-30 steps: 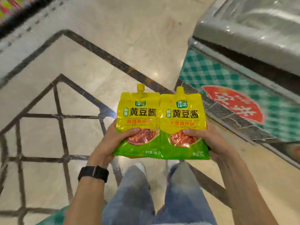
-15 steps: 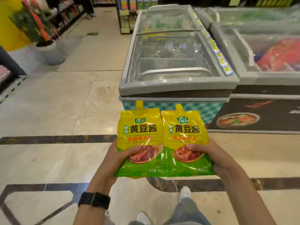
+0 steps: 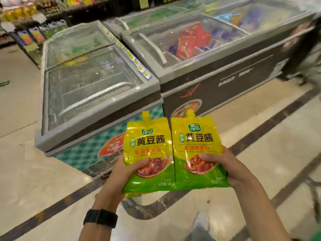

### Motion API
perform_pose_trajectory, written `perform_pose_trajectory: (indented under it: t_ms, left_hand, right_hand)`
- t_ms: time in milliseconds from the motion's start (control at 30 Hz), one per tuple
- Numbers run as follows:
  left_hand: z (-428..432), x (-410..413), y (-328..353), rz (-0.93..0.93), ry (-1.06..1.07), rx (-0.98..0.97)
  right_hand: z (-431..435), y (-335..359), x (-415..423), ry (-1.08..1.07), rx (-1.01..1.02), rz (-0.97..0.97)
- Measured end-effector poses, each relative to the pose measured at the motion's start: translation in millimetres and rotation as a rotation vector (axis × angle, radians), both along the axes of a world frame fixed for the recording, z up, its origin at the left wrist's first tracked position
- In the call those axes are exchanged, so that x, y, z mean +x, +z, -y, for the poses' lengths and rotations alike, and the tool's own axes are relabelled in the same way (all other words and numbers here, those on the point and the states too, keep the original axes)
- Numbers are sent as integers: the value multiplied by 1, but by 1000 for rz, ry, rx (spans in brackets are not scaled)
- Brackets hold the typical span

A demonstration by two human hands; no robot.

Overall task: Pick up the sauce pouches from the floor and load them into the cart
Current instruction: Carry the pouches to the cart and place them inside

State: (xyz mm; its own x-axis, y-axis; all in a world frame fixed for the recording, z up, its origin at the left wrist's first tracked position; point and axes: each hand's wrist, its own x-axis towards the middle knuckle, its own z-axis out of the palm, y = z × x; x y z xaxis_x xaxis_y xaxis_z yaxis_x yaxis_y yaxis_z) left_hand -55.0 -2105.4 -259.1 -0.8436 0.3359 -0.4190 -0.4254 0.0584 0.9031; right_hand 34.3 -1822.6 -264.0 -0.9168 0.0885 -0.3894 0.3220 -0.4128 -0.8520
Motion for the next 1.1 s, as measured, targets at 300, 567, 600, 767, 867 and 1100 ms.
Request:
perform_pose_trajectory:
  t_ms: [300, 567, 600, 767, 867, 1100]
  left_hand:
    - [-198, -47, 10, 36, -288, 10]
    - [-357, -86, 0, 56, -552, 114]
    - [-377, -94, -2, 52, -579, 117]
    - [-481, -148, -13, 38, -659, 113]
    - [-547, -193, -22, 46, -708, 99]
    - [-695, -262, -25, 93, -862, 102]
  right_hand:
    - [-159, 3, 29, -307, -19, 27]
    - [-266, 2, 42, -581, 29, 52]
    - [-281, 1, 39, -610, 30, 55]
    - [-361, -5, 5, -714, 8, 71]
    - [-412, -7, -26, -755, 24, 79]
    - [-517, -8, -72, -912, -23, 98]
